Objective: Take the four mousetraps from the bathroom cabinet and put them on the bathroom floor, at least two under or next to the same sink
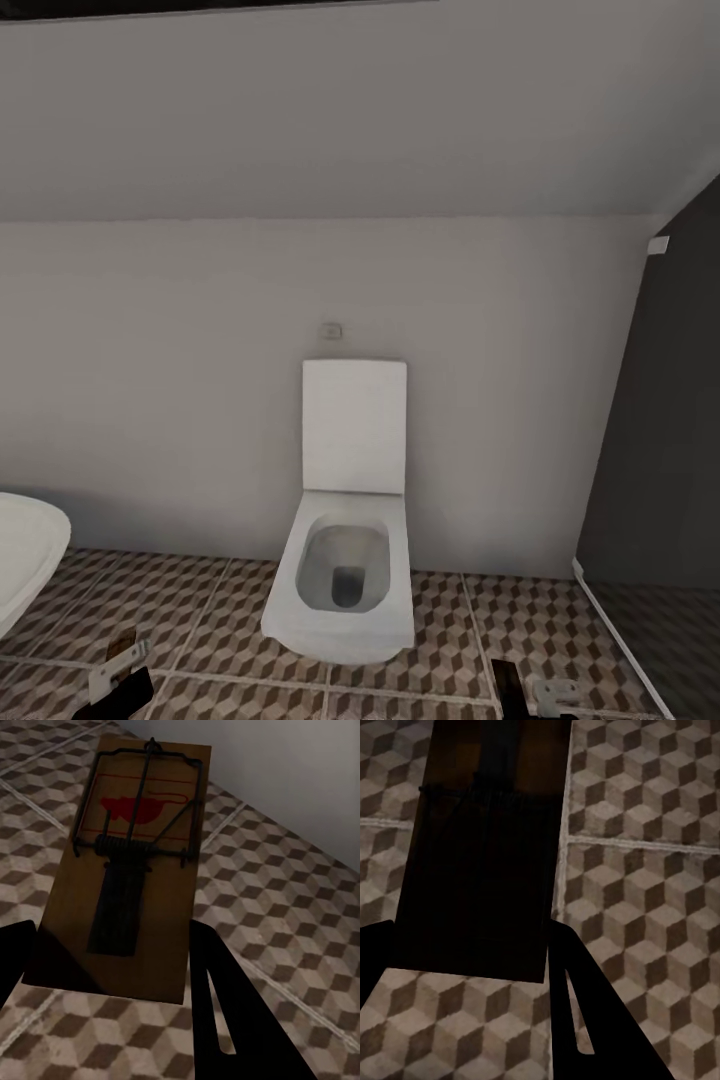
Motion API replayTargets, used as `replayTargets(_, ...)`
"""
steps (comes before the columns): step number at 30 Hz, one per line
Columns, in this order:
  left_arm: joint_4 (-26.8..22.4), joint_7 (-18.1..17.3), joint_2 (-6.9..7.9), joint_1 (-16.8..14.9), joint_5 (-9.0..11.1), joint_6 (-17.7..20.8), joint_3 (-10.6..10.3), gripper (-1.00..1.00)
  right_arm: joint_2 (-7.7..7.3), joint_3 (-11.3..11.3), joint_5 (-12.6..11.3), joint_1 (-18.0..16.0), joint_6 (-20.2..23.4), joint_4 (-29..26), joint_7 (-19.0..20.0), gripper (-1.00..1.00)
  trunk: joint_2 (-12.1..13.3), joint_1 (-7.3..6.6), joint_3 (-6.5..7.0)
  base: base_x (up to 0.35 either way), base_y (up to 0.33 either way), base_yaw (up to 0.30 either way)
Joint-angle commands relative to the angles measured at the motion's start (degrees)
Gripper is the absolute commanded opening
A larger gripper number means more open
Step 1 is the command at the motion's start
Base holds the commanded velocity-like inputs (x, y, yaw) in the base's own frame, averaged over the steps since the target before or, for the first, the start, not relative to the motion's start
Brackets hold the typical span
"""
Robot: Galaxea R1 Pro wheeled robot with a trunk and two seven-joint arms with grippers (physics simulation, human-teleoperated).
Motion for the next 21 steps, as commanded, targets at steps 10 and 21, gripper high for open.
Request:
replayTargets(10, 0.0, 0.1, 0.0, -0.1, 0.4, -0.1, -0.5, -1.0, -0.02, -0.1, 0.1, -0.1, -0.2, 0.1, 0.3, -1.0, -4.1, 2.19, -1.86, 0.0, 0.0, 0.0)
replayTargets(21, 0.0, 0.0, 0.0, 0.0, 0.4, -0.1, -0.5, -1.0, -0.02, -0.1, 0.1, 0.0, -0.2, 0.1, 0.3, -1.0, -8.5, 4.61, -3.84, 0.0, 0.0, 0.0)
